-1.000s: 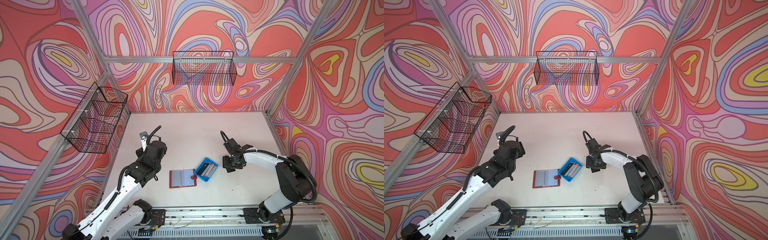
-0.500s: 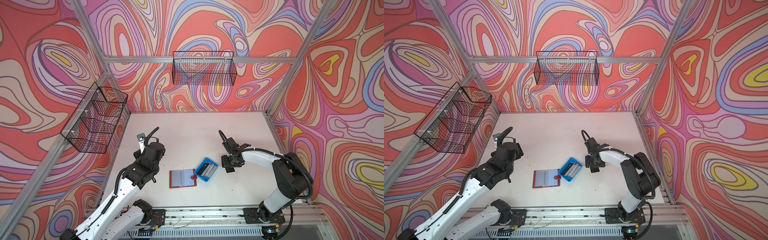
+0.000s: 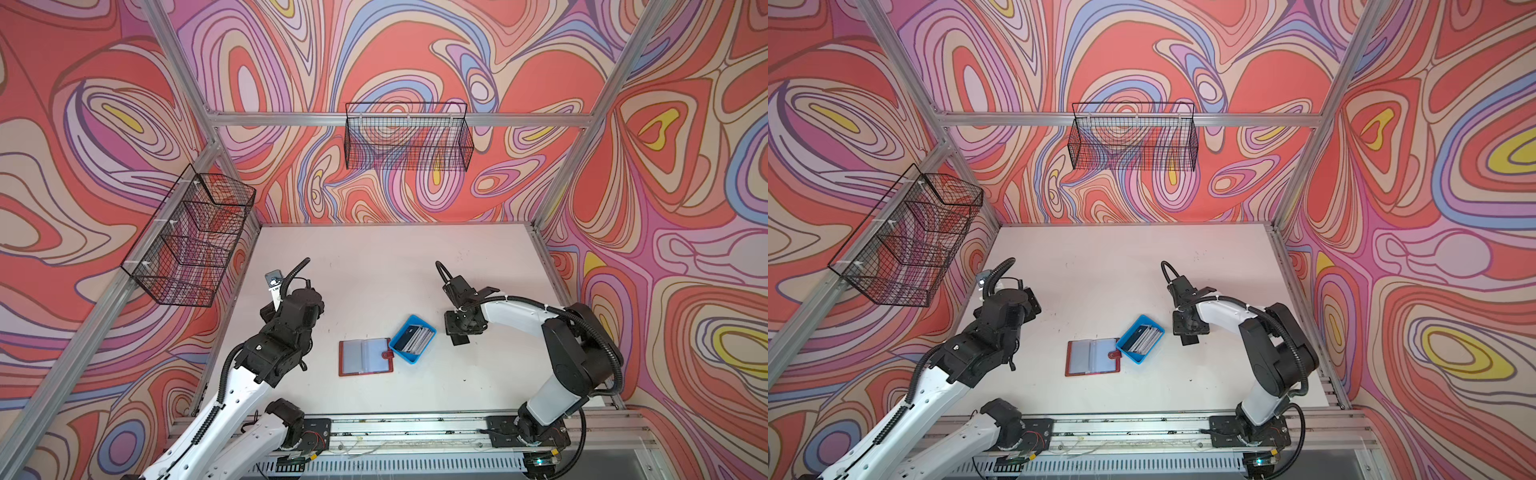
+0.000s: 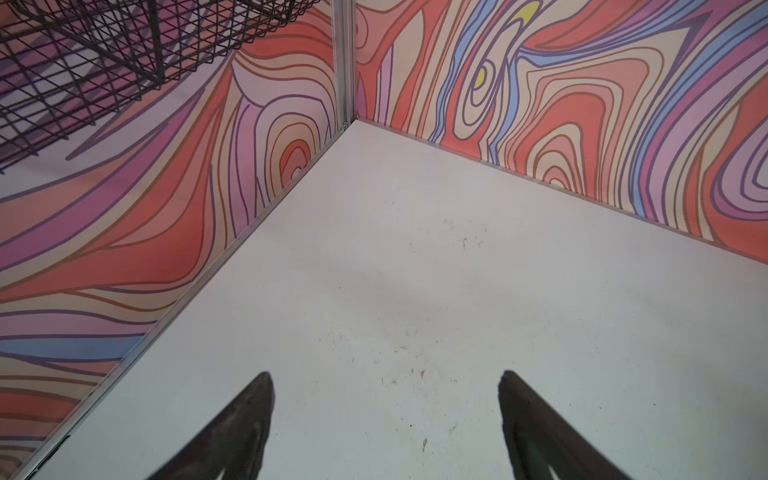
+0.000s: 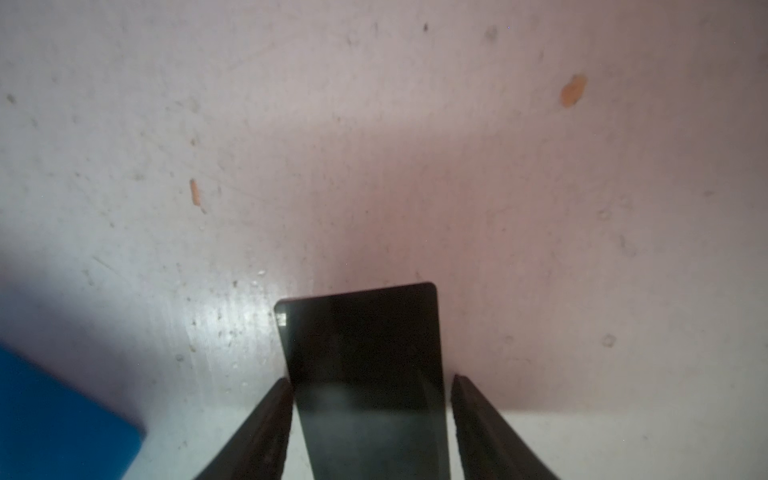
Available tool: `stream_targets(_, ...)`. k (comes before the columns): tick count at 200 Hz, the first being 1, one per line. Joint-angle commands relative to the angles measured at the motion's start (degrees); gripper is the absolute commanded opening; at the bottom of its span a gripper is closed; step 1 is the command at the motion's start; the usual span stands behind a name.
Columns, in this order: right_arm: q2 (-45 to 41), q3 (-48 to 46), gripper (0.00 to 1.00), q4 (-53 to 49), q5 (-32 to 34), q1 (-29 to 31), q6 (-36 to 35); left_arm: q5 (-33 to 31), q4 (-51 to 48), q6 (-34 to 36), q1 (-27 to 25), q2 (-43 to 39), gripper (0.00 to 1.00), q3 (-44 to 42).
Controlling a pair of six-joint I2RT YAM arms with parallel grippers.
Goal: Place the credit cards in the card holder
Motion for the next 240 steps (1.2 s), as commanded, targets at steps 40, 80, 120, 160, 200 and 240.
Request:
stream_targets(40,6.8,-2.8,0.61,-2.9,-0.7,2.2,2.0,-1.9,-2.7,-0.8,0.5,-1.3,0.86,0.8)
stream_targets(80,7.5,-3.6,0.57,-2.6,-1.9,2.2,2.5,-2.1,-3.1,-1.1,0.5,-2.6,0.87,0.4)
stream_targets(120,6.0,-4.3,0.51,-2.4,-1.6,2.3,3.2,-2.2,-3.2,-1.3,0.5,-2.6,0.87,0.7)
stream_targets(160,-0.3,-4.1,0.5,-1.3,-1.3,2.4,4.5,-2.1,-3.2,-1.3,0.5,-2.3,0.87,0.9)
stream_targets(200,-3.3,-2.8,0.5,-1.2,-0.5,2.4,5.5,-2.0,-3.9,-1.3,0.5,-2.4,0.88,1.0)
stream_targets(240,-2.7,0.0,0.62,-1.4,0.4,2.3,4.8,-2.1,-3.4,-1.3,0.6,-2.6,0.88,0.7)
